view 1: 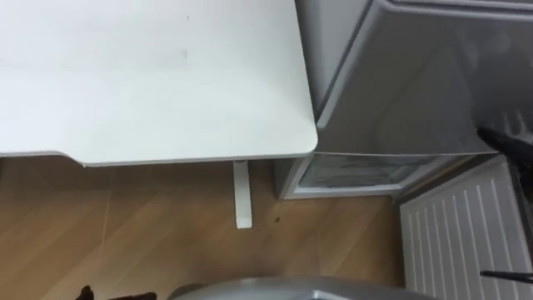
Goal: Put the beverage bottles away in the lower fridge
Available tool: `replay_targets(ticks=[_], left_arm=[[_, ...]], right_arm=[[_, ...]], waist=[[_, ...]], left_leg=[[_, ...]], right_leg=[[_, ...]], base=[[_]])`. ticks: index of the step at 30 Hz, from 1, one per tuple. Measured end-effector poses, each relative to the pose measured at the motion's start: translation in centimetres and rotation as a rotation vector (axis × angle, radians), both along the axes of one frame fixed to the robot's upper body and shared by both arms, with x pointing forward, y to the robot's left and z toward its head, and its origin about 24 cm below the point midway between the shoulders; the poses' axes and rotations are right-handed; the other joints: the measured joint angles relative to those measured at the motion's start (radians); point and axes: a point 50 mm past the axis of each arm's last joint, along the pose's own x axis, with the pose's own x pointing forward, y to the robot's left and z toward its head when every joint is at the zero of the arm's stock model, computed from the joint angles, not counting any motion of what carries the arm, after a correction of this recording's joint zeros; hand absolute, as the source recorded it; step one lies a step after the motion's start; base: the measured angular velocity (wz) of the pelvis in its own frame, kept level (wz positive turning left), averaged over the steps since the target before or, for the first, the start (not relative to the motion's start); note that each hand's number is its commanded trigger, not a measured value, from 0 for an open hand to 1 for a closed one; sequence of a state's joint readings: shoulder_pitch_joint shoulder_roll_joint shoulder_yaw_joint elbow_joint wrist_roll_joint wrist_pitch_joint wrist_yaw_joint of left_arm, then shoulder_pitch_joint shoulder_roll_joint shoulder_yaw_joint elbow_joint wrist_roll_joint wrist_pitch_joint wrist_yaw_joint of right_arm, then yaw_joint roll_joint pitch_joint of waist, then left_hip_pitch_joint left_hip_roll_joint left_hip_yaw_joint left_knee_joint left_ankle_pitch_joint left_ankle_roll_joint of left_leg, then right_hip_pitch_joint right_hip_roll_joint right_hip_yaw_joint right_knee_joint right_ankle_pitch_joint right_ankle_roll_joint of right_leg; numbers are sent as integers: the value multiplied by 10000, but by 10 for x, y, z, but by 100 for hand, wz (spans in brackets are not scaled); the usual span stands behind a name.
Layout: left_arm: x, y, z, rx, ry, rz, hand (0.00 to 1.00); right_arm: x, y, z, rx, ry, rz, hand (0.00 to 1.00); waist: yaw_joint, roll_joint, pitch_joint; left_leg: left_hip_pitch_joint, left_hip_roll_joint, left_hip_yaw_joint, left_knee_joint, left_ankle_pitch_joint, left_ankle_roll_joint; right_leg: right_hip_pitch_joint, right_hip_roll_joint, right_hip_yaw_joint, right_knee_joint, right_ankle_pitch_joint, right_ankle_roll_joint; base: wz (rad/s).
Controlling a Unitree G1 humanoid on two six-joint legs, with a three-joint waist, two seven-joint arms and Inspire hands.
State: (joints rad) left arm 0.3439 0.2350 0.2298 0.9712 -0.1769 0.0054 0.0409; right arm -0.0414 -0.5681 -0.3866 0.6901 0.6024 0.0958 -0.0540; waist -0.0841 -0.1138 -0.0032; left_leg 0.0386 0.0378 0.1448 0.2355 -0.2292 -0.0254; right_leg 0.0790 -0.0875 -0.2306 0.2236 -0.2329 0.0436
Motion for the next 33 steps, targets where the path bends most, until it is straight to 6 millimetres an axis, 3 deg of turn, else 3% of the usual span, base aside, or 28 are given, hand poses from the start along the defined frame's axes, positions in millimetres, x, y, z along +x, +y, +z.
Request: replay_targets(ticks=[3, 6, 10, 12, 17, 22, 26, 31, 33], left_arm=[[-1, 0, 0, 24, 191, -127, 0], [-2, 2, 1, 163, 333, -329, 0], [-6, 4, 2, 435, 511, -318, 0], [-7, 5, 2, 534, 568, -357, 0], [-8, 7, 3, 582, 547, -236, 0], [-7, 7, 3, 495, 519, -287, 0], [-5, 9, 5, 656, 469, -656, 0], [-17, 11, 7, 754, 865, -863, 0], [-18, 15, 9, 768, 859, -964, 0]], right_arm=[[4, -20, 28, -1560, 204, -350, 0], [-1, -32, 41, -2179, 78, -1022, 0], [-13, -39, 38, -2189, 279, -1668, 0], [-23, -43, 29, -1937, 610, -2062, 0], [-35, -46, 22, -1427, 558, -2573, 0], [-38, -46, 21, -1157, 408, -2781, 0], [-46, -48, 13, -859, 603, -3327, 0], [-53, -49, 8, -788, 888, -3877, 0], [-55, -49, 7, -673, 860, -4041, 0]], waist=[[-77, -31, 3], [-166, -155, 6], [-217, -330, 20], [-233, -420, -10], [-285, -420, -29], [-292, -326, -21], [-365, -124, -52], [-488, 168, -23], [-490, 311, -90]], left_leg=[[-1, 8, -14, 33, 40, 11], [3, 9, -58, 26, 93, 6], [-12, 31, -73, 12, 99, 2], [-7, 36, -72, 3, 99, 2], [10, 45, -62, -39, 98, 1], [-10, 59, -52, -30, 95, -1], [-222, 70, -147, 9, 89, 2], [-230, 70, -135, 2, 94, 3], [-235, 72, -105, -6, 126, -3]], right_leg=[[22, 8, 25, 7, 27, -15], [47, 38, 78, -60, 36, -30], [67, 90, 144, -182, 72, -56], [78, 108, 200, -183, 95, -62], [109, 131, 248, -195, 161, -63], [115, 150, 318, -172, 168, -73], [67, 154, 205, -174, 200, -93], [23, 154, 208, -180, 211, -89], [-88, 157, 255, -164, 212, -91]], base=[[0], [5], [-1], [0], [0], [-1], [8], [1], [-5]])
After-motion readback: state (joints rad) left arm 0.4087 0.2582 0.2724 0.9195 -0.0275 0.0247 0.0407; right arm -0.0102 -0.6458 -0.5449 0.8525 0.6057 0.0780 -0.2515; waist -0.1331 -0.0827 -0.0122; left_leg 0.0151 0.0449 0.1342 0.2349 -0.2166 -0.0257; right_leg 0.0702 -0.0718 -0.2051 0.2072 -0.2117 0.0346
